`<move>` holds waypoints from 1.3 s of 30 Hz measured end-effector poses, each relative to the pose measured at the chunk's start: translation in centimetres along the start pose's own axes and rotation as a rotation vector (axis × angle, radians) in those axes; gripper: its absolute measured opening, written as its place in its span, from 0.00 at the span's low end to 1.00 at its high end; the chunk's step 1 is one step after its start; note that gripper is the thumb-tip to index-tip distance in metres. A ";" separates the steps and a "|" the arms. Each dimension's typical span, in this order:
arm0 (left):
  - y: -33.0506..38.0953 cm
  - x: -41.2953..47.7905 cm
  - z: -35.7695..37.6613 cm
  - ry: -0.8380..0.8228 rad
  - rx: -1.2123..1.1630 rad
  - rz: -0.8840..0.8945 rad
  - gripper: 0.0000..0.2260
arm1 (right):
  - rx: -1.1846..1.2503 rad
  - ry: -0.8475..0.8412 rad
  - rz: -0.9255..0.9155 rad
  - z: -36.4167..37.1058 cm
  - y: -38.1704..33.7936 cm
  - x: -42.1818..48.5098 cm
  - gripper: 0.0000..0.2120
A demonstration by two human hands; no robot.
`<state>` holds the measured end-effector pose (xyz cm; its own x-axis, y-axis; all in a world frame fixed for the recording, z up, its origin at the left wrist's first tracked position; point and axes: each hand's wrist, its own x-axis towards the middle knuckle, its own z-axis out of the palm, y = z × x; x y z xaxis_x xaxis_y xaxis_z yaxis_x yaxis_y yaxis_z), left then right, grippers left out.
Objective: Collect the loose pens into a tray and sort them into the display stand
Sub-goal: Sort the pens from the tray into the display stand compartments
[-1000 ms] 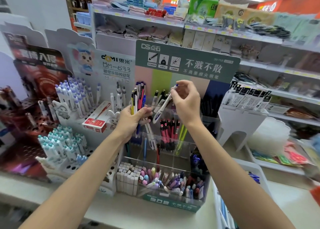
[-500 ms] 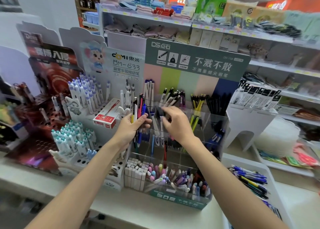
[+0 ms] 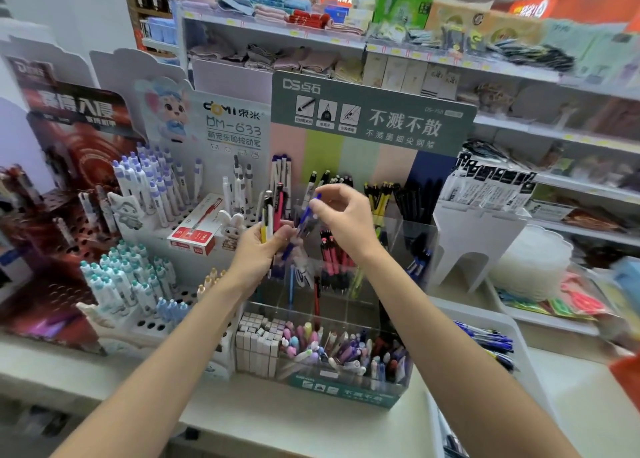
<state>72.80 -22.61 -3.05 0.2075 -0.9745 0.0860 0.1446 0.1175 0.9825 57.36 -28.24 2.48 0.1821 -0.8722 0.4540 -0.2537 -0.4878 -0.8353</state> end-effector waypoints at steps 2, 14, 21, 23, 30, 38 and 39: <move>-0.2 -0.1 -1.4 0.082 -0.042 0.002 0.15 | 0.048 0.124 0.004 -0.2 -0.3 0.7 0.06; -0.8 -0.9 -6.3 0.150 0.013 -0.024 0.30 | -0.322 -0.008 -0.286 5.4 1.0 1.8 0.08; -1.2 -0.8 -6.5 0.109 0.005 -0.038 0.12 | -0.468 -0.161 -0.274 6.3 1.4 0.6 0.07; -1.3 -0.7 -6.2 0.110 -0.007 -0.037 0.13 | -0.500 -0.231 -0.225 6.2 1.2 0.7 0.07; -1.0 -0.3 -6.0 0.106 -0.017 -0.030 0.13 | -0.578 -0.357 -0.287 6.0 1.7 -0.1 0.18; 0.1 -0.6 -3.1 0.011 -0.022 -0.024 0.15 | -0.018 -0.185 -0.004 4.1 -0.4 0.3 0.17; 0.1 -0.6 -2.6 0.003 -0.028 -0.024 0.12 | 0.006 -0.184 -0.008 4.0 -0.7 0.3 0.17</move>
<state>75.24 -21.51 -3.41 0.2068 -0.9764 0.0620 0.1769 0.0996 0.9792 61.40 -28.06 1.95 0.3549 -0.8465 0.3968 -0.2460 -0.4940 -0.8339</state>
